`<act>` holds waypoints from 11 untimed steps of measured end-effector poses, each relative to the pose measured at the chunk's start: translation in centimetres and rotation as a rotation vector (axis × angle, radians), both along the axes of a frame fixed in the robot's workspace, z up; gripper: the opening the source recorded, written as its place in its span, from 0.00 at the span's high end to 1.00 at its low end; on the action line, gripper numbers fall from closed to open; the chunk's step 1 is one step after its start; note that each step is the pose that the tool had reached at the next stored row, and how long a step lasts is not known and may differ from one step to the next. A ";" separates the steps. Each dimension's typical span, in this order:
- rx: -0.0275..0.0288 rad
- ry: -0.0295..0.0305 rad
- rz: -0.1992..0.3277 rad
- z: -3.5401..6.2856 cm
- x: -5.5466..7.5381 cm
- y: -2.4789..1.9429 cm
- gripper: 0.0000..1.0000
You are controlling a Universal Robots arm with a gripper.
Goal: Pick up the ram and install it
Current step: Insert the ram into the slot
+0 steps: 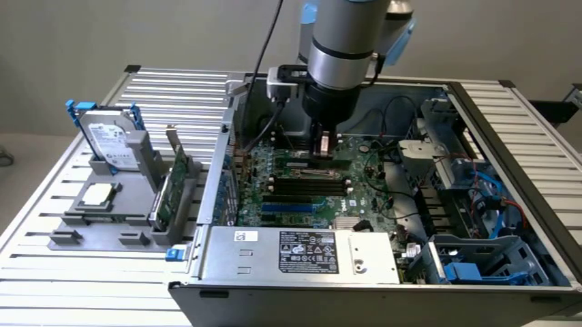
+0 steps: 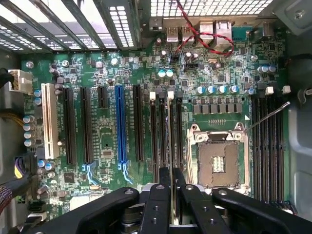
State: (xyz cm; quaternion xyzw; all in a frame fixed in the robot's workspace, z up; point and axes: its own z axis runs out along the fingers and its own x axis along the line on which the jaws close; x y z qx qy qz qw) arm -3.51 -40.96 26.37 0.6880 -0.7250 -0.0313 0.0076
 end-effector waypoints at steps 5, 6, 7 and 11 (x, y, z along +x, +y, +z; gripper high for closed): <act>-0.0001 -0.0089 0.000 -0.78 -0.5 -0.16 0.85; -0.0002 -0.0132 0.000 -0.88 -0.5 -0.21 0.85; 0.0000 -0.0180 0.000 -0.99 -0.6 -0.25 0.85; 0.0000 -0.0354 0.000 -1.46 -0.7 -0.38 0.85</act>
